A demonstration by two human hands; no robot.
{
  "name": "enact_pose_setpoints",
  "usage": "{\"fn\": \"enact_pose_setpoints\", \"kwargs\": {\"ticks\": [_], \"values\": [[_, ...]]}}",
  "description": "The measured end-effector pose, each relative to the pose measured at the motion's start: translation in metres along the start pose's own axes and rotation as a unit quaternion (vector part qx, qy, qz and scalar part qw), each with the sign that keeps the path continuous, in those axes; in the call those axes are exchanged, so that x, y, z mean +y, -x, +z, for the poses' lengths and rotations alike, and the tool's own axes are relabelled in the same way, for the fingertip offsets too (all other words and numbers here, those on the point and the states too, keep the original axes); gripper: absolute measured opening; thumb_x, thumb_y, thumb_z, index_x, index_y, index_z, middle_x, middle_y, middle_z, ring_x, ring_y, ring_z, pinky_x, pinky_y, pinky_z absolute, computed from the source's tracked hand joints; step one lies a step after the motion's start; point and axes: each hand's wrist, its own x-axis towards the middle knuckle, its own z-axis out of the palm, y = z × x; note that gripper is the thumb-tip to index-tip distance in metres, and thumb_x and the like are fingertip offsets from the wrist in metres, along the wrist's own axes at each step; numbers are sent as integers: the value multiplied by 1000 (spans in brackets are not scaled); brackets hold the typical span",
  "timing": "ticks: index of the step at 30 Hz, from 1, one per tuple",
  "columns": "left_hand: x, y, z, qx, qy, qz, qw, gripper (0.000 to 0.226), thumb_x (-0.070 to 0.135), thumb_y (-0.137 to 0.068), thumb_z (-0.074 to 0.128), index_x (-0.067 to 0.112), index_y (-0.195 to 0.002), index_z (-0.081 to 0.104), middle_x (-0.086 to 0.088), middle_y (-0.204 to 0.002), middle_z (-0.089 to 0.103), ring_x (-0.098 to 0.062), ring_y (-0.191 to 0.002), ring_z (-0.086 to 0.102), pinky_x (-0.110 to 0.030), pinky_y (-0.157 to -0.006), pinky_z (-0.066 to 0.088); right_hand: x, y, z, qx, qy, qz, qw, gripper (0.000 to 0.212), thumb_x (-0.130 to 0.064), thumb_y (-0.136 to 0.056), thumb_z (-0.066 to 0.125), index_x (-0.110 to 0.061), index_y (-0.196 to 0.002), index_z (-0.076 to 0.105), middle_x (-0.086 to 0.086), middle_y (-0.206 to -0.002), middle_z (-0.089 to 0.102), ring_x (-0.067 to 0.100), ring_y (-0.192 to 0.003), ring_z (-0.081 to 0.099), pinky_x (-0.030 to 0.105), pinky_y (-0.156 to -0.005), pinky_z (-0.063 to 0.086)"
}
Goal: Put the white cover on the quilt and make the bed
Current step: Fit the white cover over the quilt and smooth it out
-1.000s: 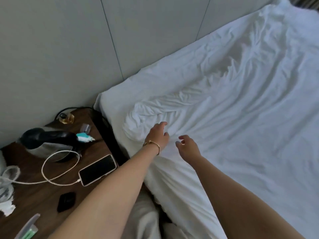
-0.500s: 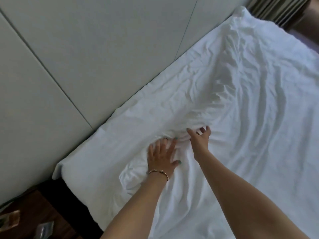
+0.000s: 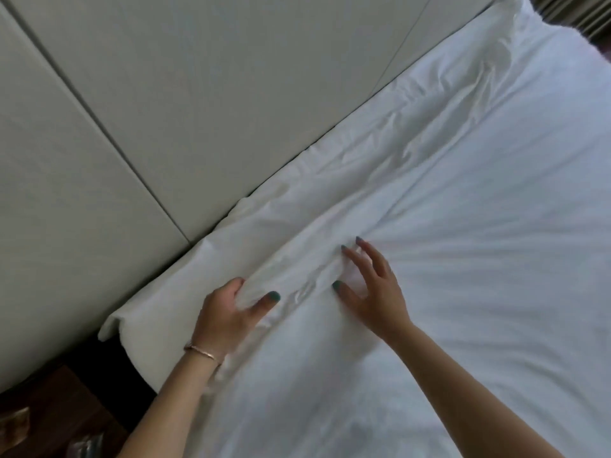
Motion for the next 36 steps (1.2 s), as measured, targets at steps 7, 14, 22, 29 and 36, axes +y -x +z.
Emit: {"fn": "enact_pose_setpoints", "kwargs": {"ticks": [7, 14, 22, 29, 36], "values": [[-26, -56, -7, 88, -211, -102, 968, 48, 62, -87, 50, 15, -81, 55, -7, -78, 63, -36, -86, 61, -34, -66, 43, 1, -25, 5, -180, 40, -17, 983, 40, -44, -97, 53, -39, -137, 52, -16, -154, 35, 11, -141, 33, 36, -110, 36], [-15, 22, -12, 159, -231, -95, 955, 90, 66, -59, 78, 23, -130, 44, -2, -128, 50, -28, -117, 49, -41, -93, 40, -53, -62, 25, -63, 114, -139, 982, 39, -39, -91, 63, -23, -127, 60, 0, -125, 60, 24, -116, 53, 36, -93, 43], [-54, 86, -22, 24, -122, -199, 972, 75, 50, -72, 78, 17, -126, 38, 3, -109, 51, -22, -101, 54, -30, -80, 44, -100, -59, 63, -319, 223, -217, 895, 95, -74, -68, 67, -38, -148, 29, -12, -152, 34, 15, -142, 27, 39, -112, 29], [-49, 68, -56, 282, 35, -150, 947, 26, 21, -98, 55, -1, -86, 62, -1, -66, 55, -3, -60, 51, -25, -59, 36, -87, -26, 44, -156, 64, -208, 964, 82, -57, -80, 69, -31, -149, 33, -4, -153, 36, 19, -140, 32, 39, -116, 25], [-34, 61, -40, 340, -223, 16, 913, 22, 12, -85, 57, 8, -107, 61, -13, -106, 60, -34, -98, 58, -40, -86, 44, -76, 0, 39, -113, 69, -176, 975, 41, -43, -91, 64, -26, -128, 59, -2, -125, 57, 21, -116, 53, 33, -80, 47]]}}
